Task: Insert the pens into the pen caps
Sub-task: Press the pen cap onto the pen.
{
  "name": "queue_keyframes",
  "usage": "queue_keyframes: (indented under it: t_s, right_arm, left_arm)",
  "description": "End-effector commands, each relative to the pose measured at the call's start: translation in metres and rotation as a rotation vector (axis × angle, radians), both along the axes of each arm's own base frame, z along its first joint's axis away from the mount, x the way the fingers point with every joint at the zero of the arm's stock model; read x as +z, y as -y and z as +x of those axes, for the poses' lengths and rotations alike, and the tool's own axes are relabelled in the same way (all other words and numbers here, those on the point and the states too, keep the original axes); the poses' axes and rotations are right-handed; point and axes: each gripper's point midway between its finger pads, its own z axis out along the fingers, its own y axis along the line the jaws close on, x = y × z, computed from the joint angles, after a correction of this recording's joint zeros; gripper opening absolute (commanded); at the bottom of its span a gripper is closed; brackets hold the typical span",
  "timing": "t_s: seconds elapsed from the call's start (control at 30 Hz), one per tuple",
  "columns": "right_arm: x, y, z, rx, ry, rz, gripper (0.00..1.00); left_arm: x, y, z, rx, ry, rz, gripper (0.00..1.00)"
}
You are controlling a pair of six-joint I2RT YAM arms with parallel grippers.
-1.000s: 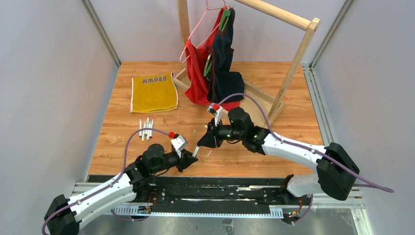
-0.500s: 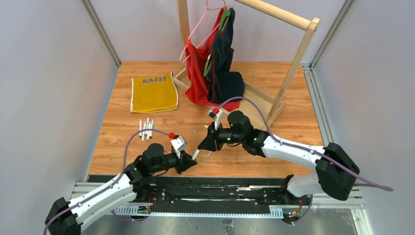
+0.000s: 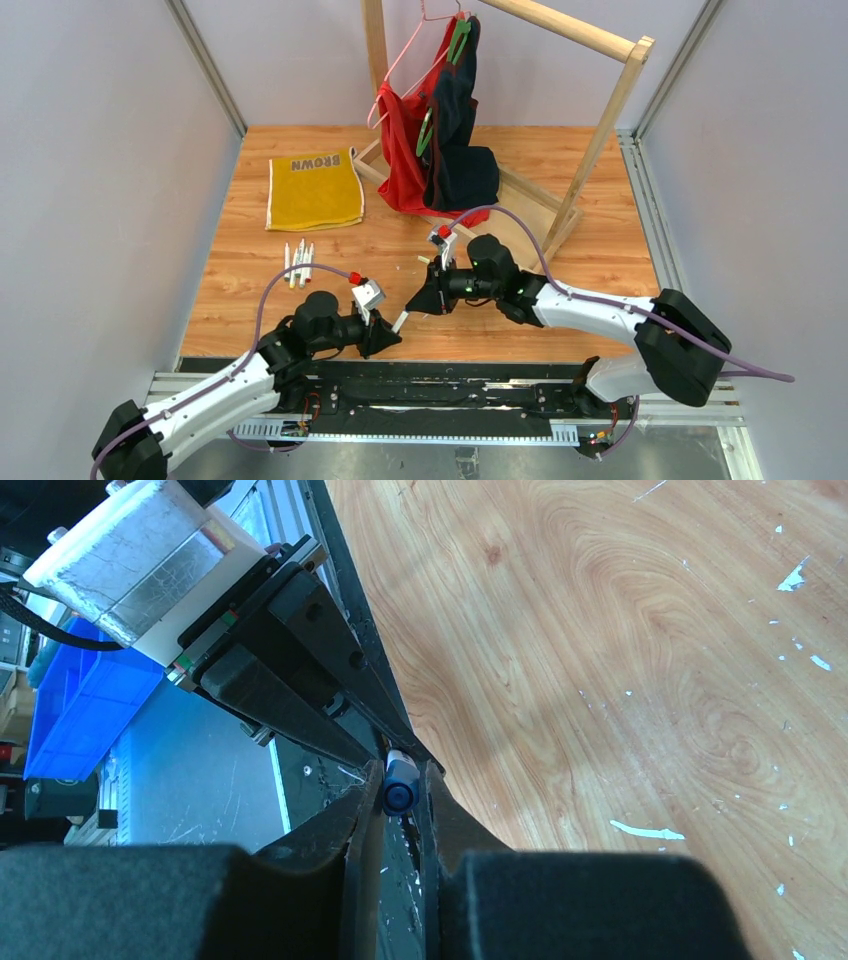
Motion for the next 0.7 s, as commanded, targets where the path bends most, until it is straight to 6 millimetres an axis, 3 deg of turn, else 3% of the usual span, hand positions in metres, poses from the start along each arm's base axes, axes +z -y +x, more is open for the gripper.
queue_keyframes:
  t_s: [0.0, 0.33, 0.67]
  right_arm:
    - [-0.067, 0.037, -0.115, 0.302, -0.384, -0.243, 0.00]
    - [-0.072, 0.046, -0.134, 0.342, -0.497, -0.255, 0.01]
    - [-0.068, 0.044, -0.138, 0.363, -0.533, -0.247, 0.00]
  left_arm:
    - [0.163, 0.002, 0.063, 0.229, 0.407, -0.429, 0.00]
    - [0.162, -0.002, 0.067, 0.257, 0.427, -0.431, 0.00]
    - [0.147, -0.004, 0.080, 0.308, 0.407, -0.370, 0.00]
